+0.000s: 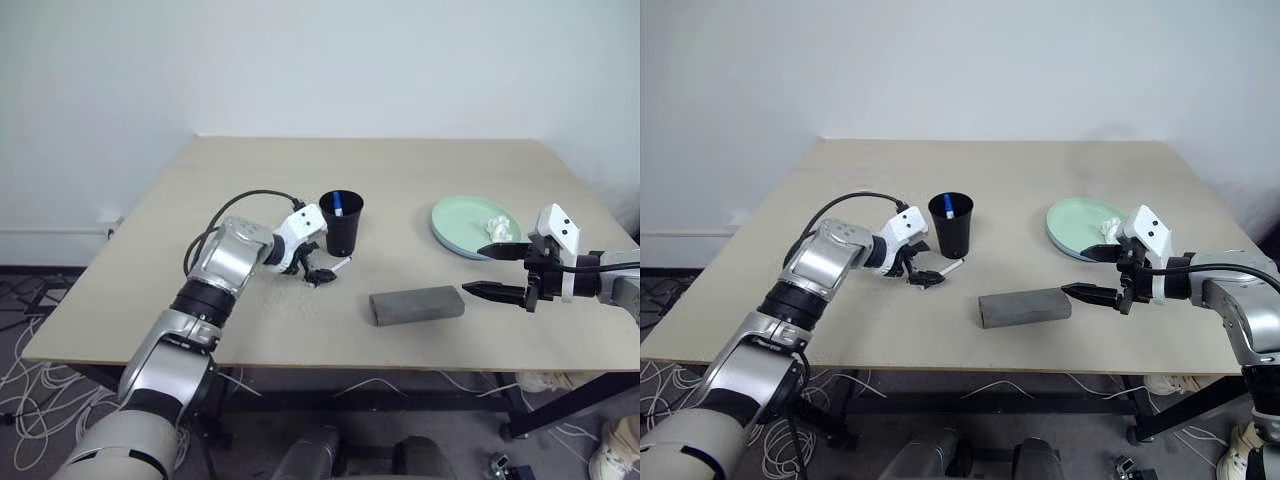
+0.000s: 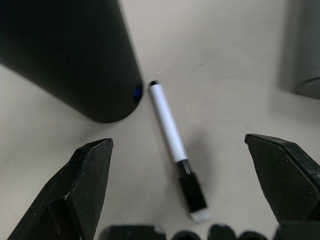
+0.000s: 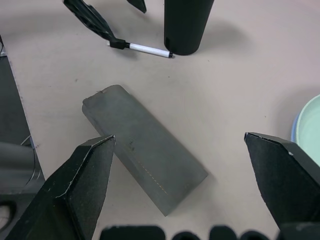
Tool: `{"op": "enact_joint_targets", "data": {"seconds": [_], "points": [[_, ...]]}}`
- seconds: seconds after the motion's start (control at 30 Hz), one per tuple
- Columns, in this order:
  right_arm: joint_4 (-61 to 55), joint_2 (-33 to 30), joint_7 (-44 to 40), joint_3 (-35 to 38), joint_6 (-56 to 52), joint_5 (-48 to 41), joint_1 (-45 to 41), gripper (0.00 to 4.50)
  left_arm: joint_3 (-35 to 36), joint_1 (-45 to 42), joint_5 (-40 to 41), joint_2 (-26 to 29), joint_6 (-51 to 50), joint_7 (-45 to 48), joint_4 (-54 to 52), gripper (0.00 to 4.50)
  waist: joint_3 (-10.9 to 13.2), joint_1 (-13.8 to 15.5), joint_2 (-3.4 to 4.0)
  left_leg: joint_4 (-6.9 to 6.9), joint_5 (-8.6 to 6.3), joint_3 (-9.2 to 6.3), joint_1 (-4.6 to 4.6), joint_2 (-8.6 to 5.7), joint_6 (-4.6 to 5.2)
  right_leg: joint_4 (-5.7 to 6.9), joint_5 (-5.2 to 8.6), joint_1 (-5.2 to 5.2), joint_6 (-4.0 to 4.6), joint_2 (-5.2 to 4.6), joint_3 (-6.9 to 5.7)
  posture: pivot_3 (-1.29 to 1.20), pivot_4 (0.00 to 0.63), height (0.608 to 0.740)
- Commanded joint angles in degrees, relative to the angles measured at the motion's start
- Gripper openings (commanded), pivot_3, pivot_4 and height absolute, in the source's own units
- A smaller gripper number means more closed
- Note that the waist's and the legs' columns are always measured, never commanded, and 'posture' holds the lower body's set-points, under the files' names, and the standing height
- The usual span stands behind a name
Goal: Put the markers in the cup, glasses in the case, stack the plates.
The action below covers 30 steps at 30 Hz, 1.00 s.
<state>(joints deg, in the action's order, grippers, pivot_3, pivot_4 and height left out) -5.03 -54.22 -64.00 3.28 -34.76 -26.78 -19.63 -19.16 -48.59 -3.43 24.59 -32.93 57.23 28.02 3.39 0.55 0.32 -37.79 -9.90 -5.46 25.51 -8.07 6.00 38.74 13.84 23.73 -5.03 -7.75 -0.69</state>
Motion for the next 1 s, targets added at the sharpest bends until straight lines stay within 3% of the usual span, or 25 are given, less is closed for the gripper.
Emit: {"op": "enact_joint_targets", "data": {"seconds": [0.03, 0.37, 0.8, 1.0], "points": [[-0.5, -0.5, -0.3, 1.3, 0.6, 0.0, -1.4, 4.5, 1.3, -1.0, -0.6, -1.5, 1.8, -3.7, 2.0, 4.49, 0.0, 0.0, 0.0, 0.0, 0.0, 0.0, 0.0, 0.0, 0.0, 0.0, 0.0, 0.0, 0.0, 0.0, 0.01, 0.0, 0.0, 0.692], [-1.1, -0.4, 0.1, 1.6, 0.3, -0.2, -1.0, 4.5, 0.9, -1.2, -0.9, -6.1, 3.0, -8.8, 7.9, 4.49, 0.0, 0.0, -0.02, -0.03, 0.0, 0.02, 0.02, 0.0, 0.0, -0.05, 0.0, -0.04, -0.02, -0.04, -0.01, 0.0, 0.0, 0.692], [-1.3, -0.3, 0.4, 1.7, 0.5, -0.2, -0.6, 4.5, 0.6, -1.0, -1.7, -6.6, 4.4, -10.1, 10.8, 0.05, 0.0, 0.0, -0.01, -0.03, 0.0, 0.02, 0.01, 0.0, 0.0, -0.01, 0.0, -0.04, -0.02, -0.04, -0.02, 0.0, 0.0, 0.692], [-1.0, -0.3, 0.1, 1.5, 0.6, -0.1, -1.0, 4.5, 0.0, -0.8, -1.9, -5.9, 4.3, -9.0, 10.1, 0.05, 0.0, 0.0, -0.01, -0.03, 0.0, 0.02, 0.0, 0.0, 0.0, -0.01, 0.0, -0.05, -0.01, -0.04, -0.02, 0.0, 0.0, 0.692]]}}
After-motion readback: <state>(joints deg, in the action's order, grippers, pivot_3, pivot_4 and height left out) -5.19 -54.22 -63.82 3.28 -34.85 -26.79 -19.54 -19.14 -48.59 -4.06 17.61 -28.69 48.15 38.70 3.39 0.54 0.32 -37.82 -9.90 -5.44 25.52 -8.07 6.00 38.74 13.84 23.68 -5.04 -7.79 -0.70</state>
